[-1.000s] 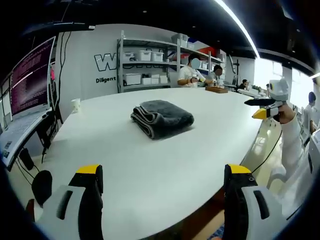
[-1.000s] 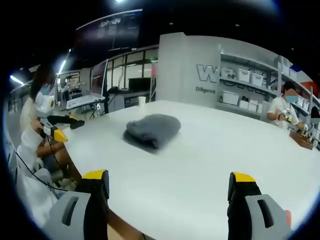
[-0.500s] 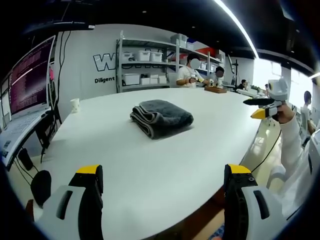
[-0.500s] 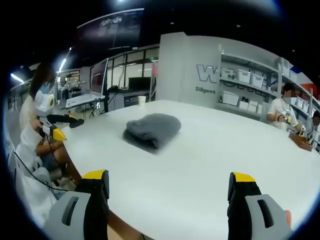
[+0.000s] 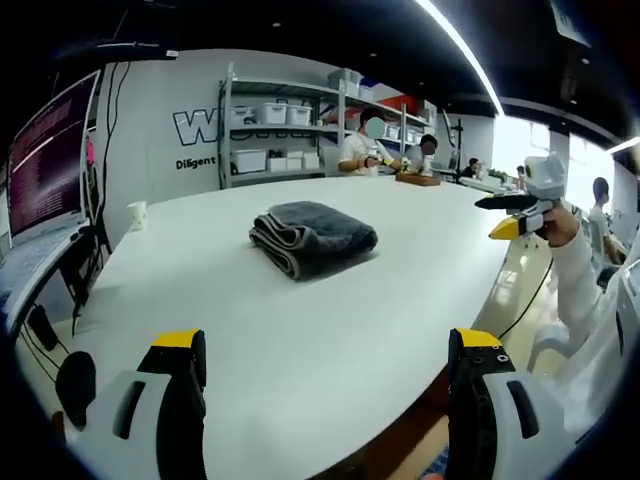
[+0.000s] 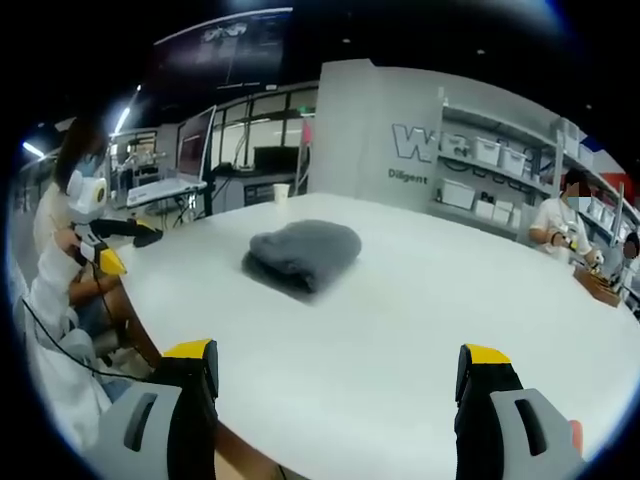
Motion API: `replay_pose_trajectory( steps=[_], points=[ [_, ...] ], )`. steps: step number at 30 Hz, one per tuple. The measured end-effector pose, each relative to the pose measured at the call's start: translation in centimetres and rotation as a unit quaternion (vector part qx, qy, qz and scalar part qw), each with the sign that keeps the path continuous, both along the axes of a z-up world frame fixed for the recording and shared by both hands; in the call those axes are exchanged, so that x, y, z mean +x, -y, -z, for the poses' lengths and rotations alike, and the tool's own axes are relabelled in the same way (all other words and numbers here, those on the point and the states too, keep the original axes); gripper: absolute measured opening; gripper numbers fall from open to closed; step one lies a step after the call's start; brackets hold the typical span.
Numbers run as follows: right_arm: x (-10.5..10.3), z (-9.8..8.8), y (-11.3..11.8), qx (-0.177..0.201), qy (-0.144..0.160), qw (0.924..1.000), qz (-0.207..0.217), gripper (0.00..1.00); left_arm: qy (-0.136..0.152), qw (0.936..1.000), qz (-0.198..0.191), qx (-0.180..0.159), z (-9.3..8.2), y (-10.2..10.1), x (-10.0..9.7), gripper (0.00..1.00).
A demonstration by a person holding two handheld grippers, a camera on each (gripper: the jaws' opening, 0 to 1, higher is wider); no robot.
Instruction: Open the folded towel by lifting each exposed corner and separating the folded layers until the towel lies flat within the target outline without major curled edges
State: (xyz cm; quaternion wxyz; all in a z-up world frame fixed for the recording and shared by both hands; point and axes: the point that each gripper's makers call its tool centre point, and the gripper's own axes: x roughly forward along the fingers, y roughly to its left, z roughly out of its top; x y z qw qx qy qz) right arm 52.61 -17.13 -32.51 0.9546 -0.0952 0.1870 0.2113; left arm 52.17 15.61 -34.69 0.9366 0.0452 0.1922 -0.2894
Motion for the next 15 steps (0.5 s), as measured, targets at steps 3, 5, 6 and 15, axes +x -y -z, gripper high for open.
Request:
replay_pose_trajectory(
  steps=[3, 5, 6, 15],
  points=[
    [0.2, -0.2, -0.3, -0.002, 0.002, 1.0, -0.002, 0.99, 0.0, 1.0, 0.007, -0.003, 0.0, 0.2, -0.1, 1.0],
    [0.6, -0.4, -0.7, -0.003, 0.003, 1.0, -0.004, 0.99, 0.003, 0.9998, 0.015, -0.008, -0.2, 0.4, -0.1, 1.0],
    [0.8, -0.5, -0.9, -0.004, 0.005, 1.0, -0.005, 0.99, 0.004, 0.9998, 0.017, -0.01, -0.2, 0.4, -0.1, 1.0],
    [3.3, -1.3, -4.1, -0.049, 0.015, 0.9983, -0.029, 0.99, 0.014, 0.9994, 0.029, -0.013, -0.8, 0.6, -0.1, 1.0]
  ],
)
